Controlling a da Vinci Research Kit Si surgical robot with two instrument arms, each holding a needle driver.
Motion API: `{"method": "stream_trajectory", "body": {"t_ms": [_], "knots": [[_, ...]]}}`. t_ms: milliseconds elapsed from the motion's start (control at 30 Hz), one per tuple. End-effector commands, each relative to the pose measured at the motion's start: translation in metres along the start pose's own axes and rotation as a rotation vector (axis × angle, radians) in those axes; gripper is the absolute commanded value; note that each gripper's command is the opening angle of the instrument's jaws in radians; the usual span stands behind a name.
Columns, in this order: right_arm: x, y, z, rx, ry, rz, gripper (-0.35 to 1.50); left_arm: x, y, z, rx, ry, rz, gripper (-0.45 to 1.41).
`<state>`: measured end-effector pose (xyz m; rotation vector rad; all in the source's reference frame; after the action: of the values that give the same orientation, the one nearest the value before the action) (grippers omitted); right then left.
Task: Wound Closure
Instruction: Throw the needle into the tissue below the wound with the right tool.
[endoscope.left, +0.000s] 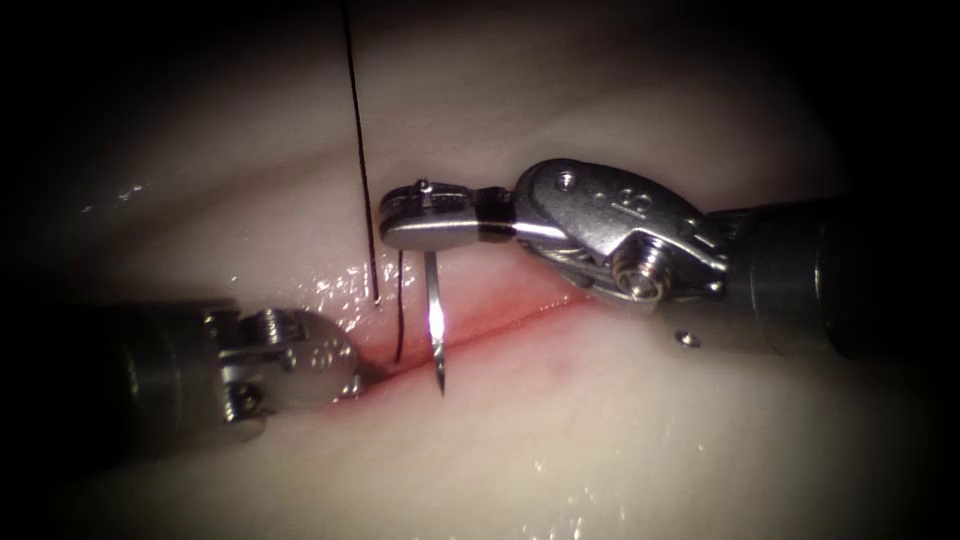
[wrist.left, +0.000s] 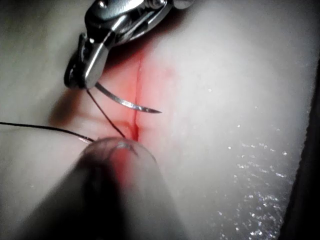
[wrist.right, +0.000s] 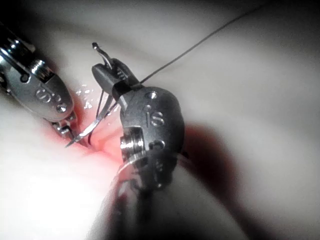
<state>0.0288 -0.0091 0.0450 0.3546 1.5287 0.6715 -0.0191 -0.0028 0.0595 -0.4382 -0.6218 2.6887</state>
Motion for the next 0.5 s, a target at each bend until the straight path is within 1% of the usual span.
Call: {"method": "stream_trajectory", "body": {"t_ms": [33, 67, 233, 267, 333, 367, 400, 467, 500], "knots": [[-0.0007, 0.0001, 0.0007, 0.002, 0.013, -0.017, -0.35, 0.0002, -0.0001, 0.0009, 0.003, -0.01, -0.007, 0.07], [-0.0007, 0.0, 0.0007, 0.001, 0.016, -0.029, -0.35, 0.0002, -0.0001, 0.001, 0.002, -0.015, -0.011, 0.1], [-0.0006, -0.0002, 0.0009, -0.003, 0.028, -0.11, -0.35, 0.0002, -0.0001, 0.0012, 0.001, -0.029, -0.009, 0.12], [-0.0006, -0.0002, 0.0009, -0.004, 0.028, -0.121, -0.35, 0.0002, -0.0001, 0.0013, 0.002, -0.028, -0.015, 0.17], [-0.0007, -0.0003, 0.0011, -0.007, 0.035, -0.145, -0.35, 0.0003, -0.0001, 0.0013, 0.003, -0.028, -0.022, 0.37], [-0.0007, -0.0003, 0.0012, -0.008, 0.035, -0.151, -0.35, 0.0003, -0.0002, 0.0013, 0.003, -0.028, -0.028, 0.44], [-0.0007, -0.0004, 0.0013, -0.01, 0.035, -0.169, -0.35, 0.0003, -0.0002, 0.0013, 0.003, -0.028, -0.028, 0.44], [-0.0008, -0.0005, 0.0015, -0.012, 0.035, -0.193, -0.35, 0.0003, -0.0001, 0.0013, 0.003, -0.028, -0.028, 0.34], [-0.0008, -0.0006, 0.0016, -0.015, 0.035, -0.205, -0.35, 0.0003, -0.0001, 0.0013, 0.003, -0.028, -0.028, 0.34]]}}
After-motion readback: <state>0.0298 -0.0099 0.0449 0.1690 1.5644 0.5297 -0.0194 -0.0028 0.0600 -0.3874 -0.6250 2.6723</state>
